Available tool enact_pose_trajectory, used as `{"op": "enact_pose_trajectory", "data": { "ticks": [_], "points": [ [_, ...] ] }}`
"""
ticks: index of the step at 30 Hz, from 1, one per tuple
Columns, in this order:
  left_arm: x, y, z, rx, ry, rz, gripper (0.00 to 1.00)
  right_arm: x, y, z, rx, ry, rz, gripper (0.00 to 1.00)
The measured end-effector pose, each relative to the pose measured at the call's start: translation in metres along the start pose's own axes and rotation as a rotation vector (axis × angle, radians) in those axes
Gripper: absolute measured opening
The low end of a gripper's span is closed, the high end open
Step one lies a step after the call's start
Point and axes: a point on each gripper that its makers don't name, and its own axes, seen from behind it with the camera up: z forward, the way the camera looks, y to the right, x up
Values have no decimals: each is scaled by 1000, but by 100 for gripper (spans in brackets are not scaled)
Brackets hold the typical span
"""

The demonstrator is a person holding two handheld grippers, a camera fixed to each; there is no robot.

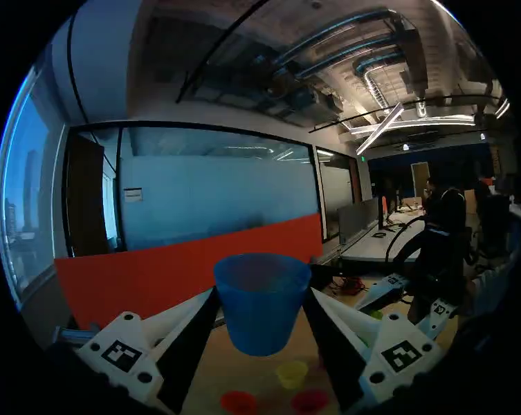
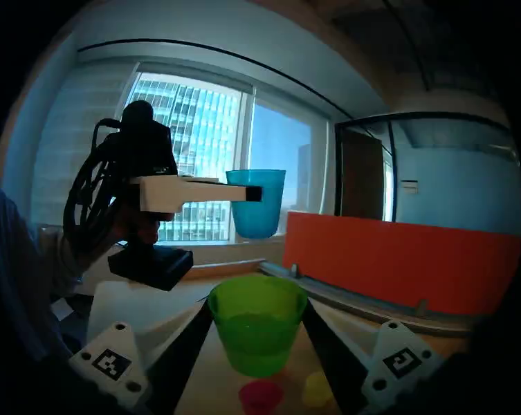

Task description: Pour water

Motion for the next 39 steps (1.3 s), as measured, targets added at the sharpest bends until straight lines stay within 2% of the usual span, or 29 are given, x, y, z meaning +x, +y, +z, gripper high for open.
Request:
{"op": "enact_pose_trajectory", "data": {
  "ticks": [8,18,27,39],
  "points": [
    [-21,-7,-8,8,-15,-34,84,0,12,-9,-29,-6,12,91],
    [-61,-13,-24,24,-60,-63,84,-2,34,-36,-85,-23,12,91],
    [-93,-6,-35,16,-98,-76,84,-6,49,-55,-124,-43,8,91],
    [-131,2,-40,-5,-176,-69,84,-24,51,-61,-116,-88,24,91]
  ]
}}
